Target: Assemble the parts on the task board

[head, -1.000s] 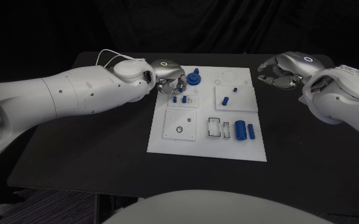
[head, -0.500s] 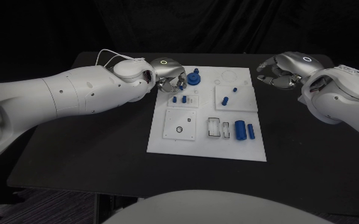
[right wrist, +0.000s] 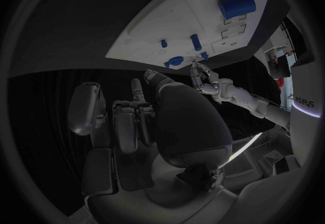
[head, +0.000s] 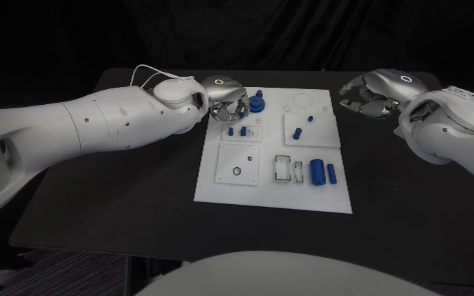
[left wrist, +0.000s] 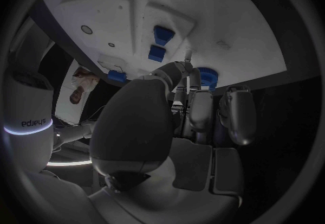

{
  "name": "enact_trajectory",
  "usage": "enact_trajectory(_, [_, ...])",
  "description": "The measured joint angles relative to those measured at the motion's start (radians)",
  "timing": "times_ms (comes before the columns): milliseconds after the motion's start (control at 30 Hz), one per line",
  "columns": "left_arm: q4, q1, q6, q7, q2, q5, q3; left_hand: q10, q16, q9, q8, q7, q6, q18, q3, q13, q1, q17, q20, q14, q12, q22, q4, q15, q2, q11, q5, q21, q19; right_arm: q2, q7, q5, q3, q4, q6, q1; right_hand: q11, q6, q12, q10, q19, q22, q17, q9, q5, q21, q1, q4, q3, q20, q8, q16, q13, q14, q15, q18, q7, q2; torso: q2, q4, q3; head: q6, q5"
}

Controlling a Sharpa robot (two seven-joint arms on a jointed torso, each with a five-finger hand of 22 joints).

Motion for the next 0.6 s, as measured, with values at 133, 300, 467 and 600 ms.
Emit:
enact_trajectory(133, [-0.004, -0.001, 0.007, -0.004, 0.003, 0.0, 0.0, 0.0, 0.0, 0.0, 0.0, 0.0, 0.0, 0.0, -0.003, 0.0, 0.0, -0.001, 0.0, 0.0, 0.0, 0.0, -0.003, 0.0, 0.0, 0.0, 0.0, 0.0, 0.0, 0.0, 0.0, 0.0, 0.0, 0.0, 0.0, 0.0, 0.0, 0.0, 0.0, 0.0, 0.0, 0.0, 0.0, 0.0, 0.0, 0.0, 0.0, 0.0, 0.0, 0.0, 0.0, 0.0, 0.0, 0.0, 0.0, 0.0, 0.0, 0.0, 0.0, -0.0001, 0.0004, 0.0, 0.0])
enact_trajectory(300, [-0.006, -0.001, 0.013, -0.006, 0.006, 0.0, 0.0, 0.0, -0.003, 0.0, 0.0, 0.0, 0.0, 0.0, -0.003, 0.0, 0.0, -0.002, 0.0, 0.0, 0.0, 0.0, -0.003, 0.0, 0.0, 0.0, 0.0, 0.0, 0.0, 0.0, 0.0, 0.0, 0.0, 0.001, 0.0, 0.0, 0.0, 0.0, 0.0, 0.0, 0.0, 0.0, 0.0, 0.0, 0.0, 0.0, 0.0, 0.0, 0.0, 0.0, 0.0, 0.0, 0.0, 0.0, 0.0, 0.0, 0.0, 0.0, 0.001, 0.0006, 0.0001, 0.0, -0.002])
enact_trajectory(467, [-0.007, -0.001, 0.018, -0.007, 0.006, 0.0, 0.0, 0.0, -0.003, 0.0, 0.0, 0.0, 0.0, 0.0, -0.003, 0.0, 0.0, -0.002, 0.0, 0.0, 0.0, 0.0, -0.003, 0.0, 0.0, 0.0, 0.0, 0.0, 0.0, -0.001, 0.0, 0.0, 0.0, 0.001, 0.0, 0.0, 0.0, 0.0, 0.0, 0.0, 0.0, 0.0, 0.0, 0.0, 0.0, 0.0, 0.0, 0.0, 0.0, 0.0, 0.0, 0.0, 0.001, 0.0, 0.0, 0.0, 0.0, 0.0, 0.0, 0.0005, 0.0005, 0.0, -0.001])
enact_trajectory(600, [-0.008, -0.001, 0.022, -0.008, 0.006, 0.0, 0.001, 0.0, -0.003, -0.001, -0.004, 0.0, 0.0, 0.0, -0.003, 0.001, 0.0, -0.004, 0.0, 0.0, 0.0, 0.0, -0.003, 0.0, 0.0, 0.0, 0.0, 0.0, 0.0, -0.001, 0.0, 0.0, 0.0, 0.001, 0.0, 0.0, 0.0, 0.0, 0.0, 0.0, 0.0, 0.0, 0.0, 0.0, 0.0, 0.0, 0.0, 0.0, 0.0, 0.0, 0.0, 0.0, 0.001, 0.0, 0.0, 0.0, 0.0, 0.0, 0.0, 0.0006, 0.0005, 0.0, -0.001])
